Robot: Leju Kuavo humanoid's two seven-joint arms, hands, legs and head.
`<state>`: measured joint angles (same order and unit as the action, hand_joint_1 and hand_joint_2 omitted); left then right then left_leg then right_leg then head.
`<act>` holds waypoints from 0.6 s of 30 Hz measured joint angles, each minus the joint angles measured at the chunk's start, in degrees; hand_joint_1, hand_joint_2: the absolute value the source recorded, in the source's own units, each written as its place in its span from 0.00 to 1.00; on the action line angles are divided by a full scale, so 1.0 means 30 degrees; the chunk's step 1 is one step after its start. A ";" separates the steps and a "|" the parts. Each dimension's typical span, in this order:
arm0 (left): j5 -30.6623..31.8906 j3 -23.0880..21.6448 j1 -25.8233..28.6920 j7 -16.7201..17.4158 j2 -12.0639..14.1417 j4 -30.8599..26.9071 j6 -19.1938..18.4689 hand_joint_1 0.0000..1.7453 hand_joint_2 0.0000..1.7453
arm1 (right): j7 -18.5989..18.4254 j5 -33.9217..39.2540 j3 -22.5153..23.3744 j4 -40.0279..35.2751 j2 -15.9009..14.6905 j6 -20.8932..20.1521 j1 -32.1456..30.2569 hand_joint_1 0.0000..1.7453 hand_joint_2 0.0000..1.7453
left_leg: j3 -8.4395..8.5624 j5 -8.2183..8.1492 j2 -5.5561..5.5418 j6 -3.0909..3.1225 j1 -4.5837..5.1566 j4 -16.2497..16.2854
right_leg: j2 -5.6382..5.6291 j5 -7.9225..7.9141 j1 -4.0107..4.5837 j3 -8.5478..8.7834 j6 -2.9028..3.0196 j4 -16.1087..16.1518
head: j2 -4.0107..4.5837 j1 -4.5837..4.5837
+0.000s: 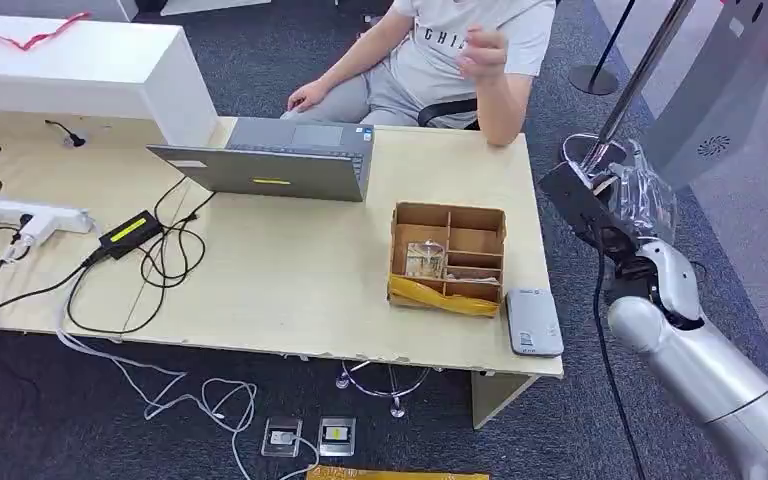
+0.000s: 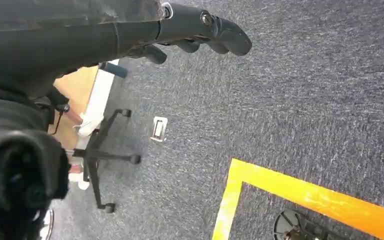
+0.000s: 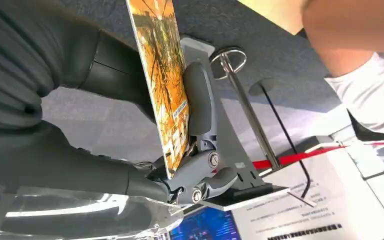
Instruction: Pass the card to the sensor for recognition and then transmit it.
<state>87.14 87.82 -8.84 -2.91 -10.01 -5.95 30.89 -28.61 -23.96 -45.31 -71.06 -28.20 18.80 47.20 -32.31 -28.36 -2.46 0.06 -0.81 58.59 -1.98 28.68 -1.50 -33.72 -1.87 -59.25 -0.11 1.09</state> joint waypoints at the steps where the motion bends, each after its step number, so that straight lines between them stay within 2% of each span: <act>1: 0.0000 0.0000 0.0002 0.0000 0.0000 0.0000 -0.0073 0.00 0.00 | 0.0044 0.0001 -0.0094 0.0007 0.0103 0.0058 0.0054 1.00 1.00 | -0.0002 0.0000 0.0004 0.0000 0.0000 0.0000 | -0.0004 0.0000 0.0000 0.0000 0.0000 -0.0002 | -0.0007 0.0000; 11: -0.0022 0.0015 0.0001 0.0211 -0.0015 0.0000 -0.0132 0.00 0.00 | 0.0947 0.0168 -0.0831 0.0802 0.1364 0.0401 0.0364 1.00 1.00 | -0.0001 0.0000 0.0003 0.0000 0.0000 0.0000 | -0.0002 0.0000 0.0000 -0.0004 0.0000 0.0000 | 0.0000 0.0000; 18: -0.0015 0.0015 0.0000 0.0211 -0.0007 0.0000 -0.0132 0.00 0.00 | 0.0991 0.0175 -0.1013 0.1115 0.1633 0.0430 0.0425 1.00 1.00 | -0.0002 0.0000 0.0004 0.0000 0.0000 0.0000 | -0.0003 0.0000 0.0000 -0.0004 0.0000 0.0001 | 0.0000 0.0000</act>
<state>87.10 87.86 -8.84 -2.27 -10.03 -5.95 30.49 -25.64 -23.43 -48.35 -67.71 -23.30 20.09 48.48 -32.32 -28.36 -2.45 0.06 -0.81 58.59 -1.99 28.68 -1.50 -33.73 -1.87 -59.25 -0.11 1.09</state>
